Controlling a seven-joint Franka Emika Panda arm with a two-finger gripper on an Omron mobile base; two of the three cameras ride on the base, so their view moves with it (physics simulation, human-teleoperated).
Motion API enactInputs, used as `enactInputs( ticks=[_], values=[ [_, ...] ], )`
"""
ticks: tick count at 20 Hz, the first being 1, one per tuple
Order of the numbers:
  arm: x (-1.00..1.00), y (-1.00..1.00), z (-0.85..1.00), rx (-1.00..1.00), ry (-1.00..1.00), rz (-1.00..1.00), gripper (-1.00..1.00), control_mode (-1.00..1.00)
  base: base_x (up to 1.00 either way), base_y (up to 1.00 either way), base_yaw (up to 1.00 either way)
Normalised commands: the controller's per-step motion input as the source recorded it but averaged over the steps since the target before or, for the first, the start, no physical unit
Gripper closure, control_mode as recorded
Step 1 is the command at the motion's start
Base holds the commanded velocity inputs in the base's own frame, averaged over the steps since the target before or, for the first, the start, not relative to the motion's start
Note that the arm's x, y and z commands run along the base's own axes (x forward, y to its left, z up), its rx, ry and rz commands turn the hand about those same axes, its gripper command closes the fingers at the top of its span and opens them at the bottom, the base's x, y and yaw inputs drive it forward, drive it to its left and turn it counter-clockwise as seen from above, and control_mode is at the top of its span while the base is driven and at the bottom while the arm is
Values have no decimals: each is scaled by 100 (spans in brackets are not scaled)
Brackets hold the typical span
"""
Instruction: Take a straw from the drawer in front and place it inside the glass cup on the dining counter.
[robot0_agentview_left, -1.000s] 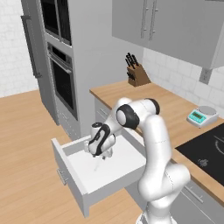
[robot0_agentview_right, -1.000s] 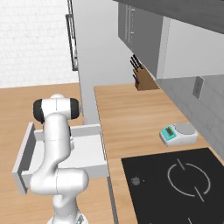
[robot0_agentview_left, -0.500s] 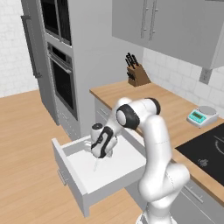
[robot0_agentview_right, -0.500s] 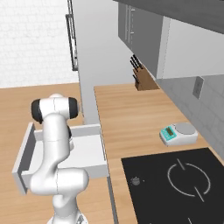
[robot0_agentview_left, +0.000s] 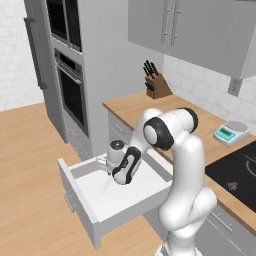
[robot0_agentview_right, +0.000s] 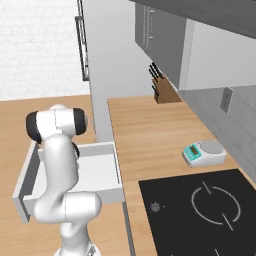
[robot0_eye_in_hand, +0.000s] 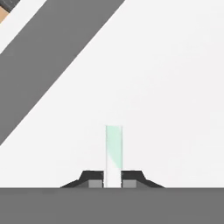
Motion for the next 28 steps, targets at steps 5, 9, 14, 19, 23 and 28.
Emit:
enactInputs(
  ticks=[5,9,14,19,23,28],
  values=[
    [11,0,100,16,-1,0,100,-100,0,0,0],
    [43,0,100,9,0,0,100,-100,0,0,0],
    [58,0,100,0,0,0,100,-100,0,0,0],
    [69,0,100,-5,0,0,100,-100,0,0,0],
    [34,-22,100,-20,0,1,100,-100,0,0,0],
    [-14,-46,100,-27,-2,19,100,-100,0,0,0]
  ],
)
